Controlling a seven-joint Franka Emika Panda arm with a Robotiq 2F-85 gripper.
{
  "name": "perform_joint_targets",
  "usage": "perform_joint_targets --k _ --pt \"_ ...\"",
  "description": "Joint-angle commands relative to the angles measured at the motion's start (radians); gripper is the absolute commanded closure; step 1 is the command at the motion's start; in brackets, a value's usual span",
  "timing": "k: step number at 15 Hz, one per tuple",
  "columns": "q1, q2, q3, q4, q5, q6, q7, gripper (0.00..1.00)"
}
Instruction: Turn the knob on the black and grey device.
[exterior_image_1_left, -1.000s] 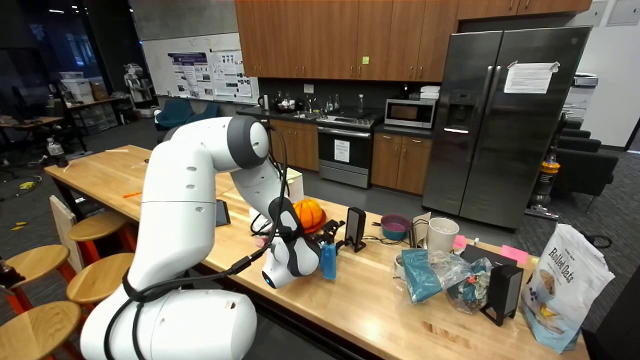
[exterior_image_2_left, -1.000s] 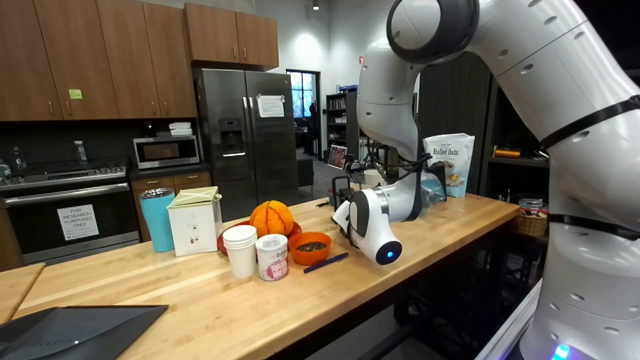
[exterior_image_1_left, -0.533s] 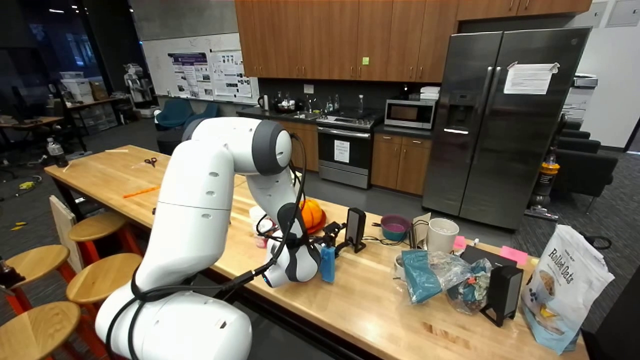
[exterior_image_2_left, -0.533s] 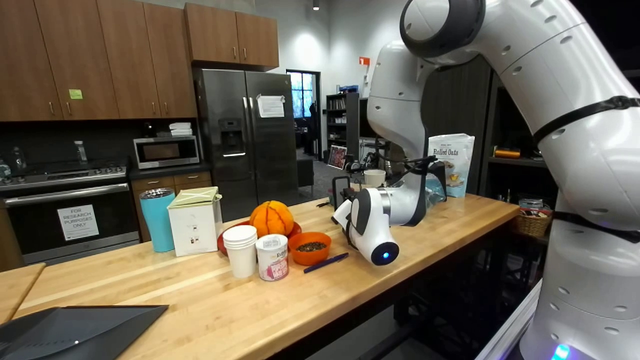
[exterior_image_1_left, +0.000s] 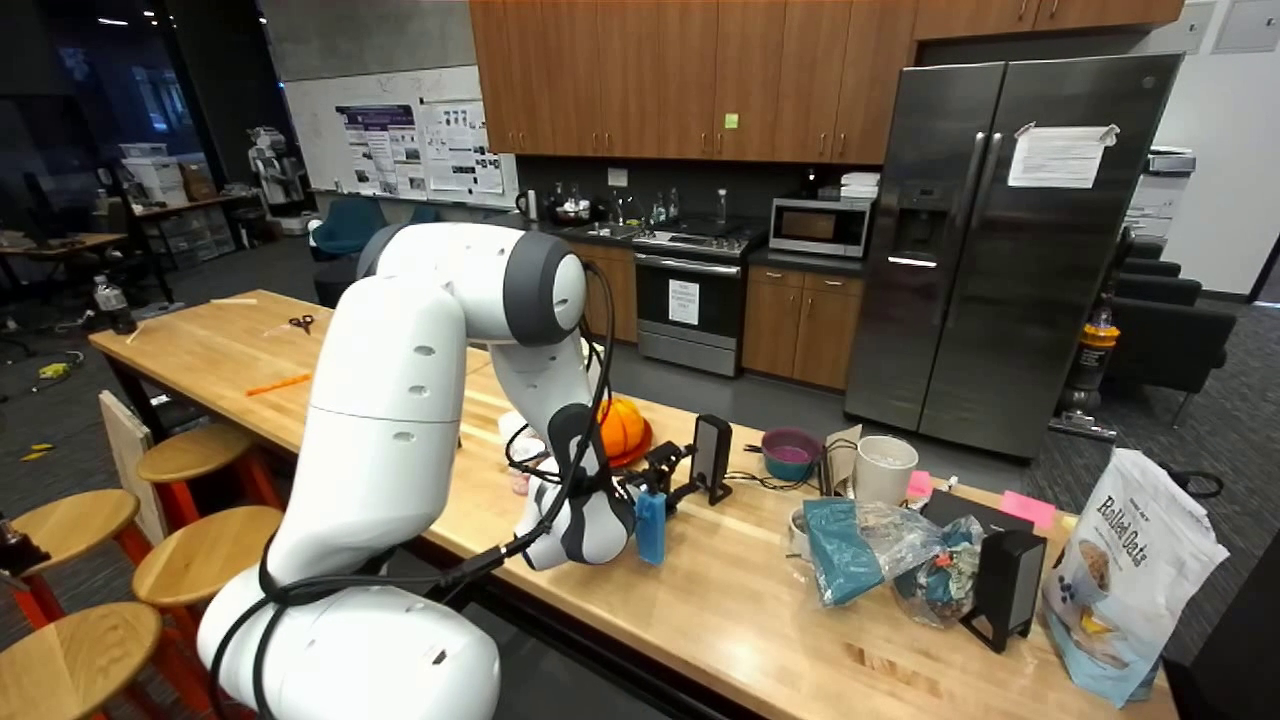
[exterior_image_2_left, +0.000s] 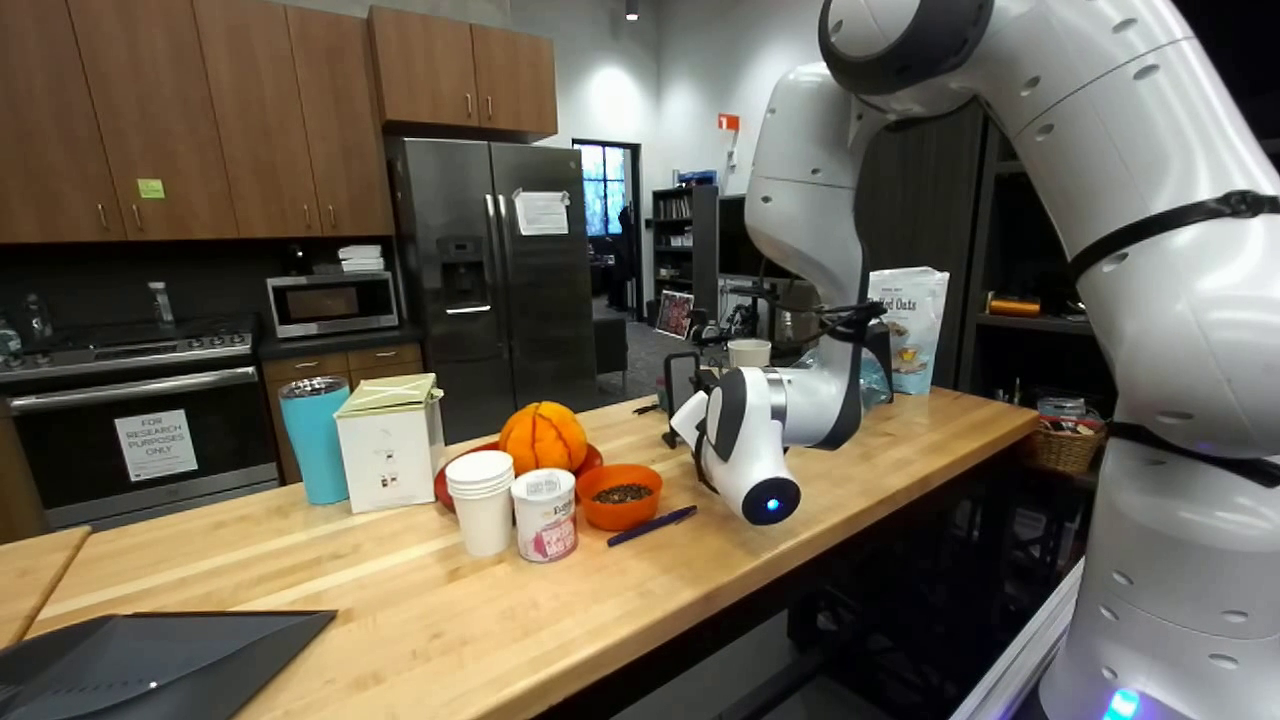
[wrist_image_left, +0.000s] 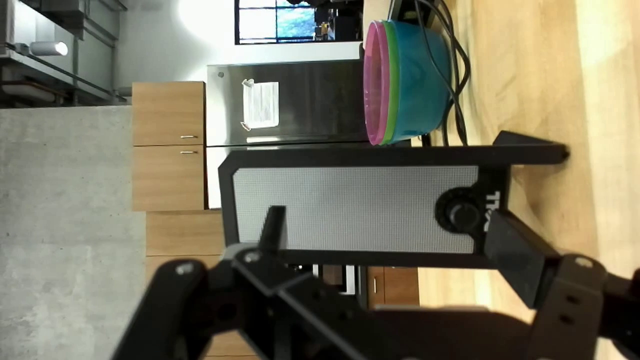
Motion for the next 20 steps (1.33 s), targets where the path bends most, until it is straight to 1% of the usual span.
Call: perform_joint_targets --k 1,8,16,20 --pt "-0.034 -0.053 0.017 -0.028 0.005 0.008 -0.02 0.0" --pt "-0.067 -0.064 0.013 -0.018 -0.004 0.038 -0.006 0.0" --pt "-0.063 -0.043 0.033 0.001 -0.012 0.077 -0.008 0.0" --pt "-0.075 -0.045 0.034 0.014 -0.029 0.122 0.018 0.0"
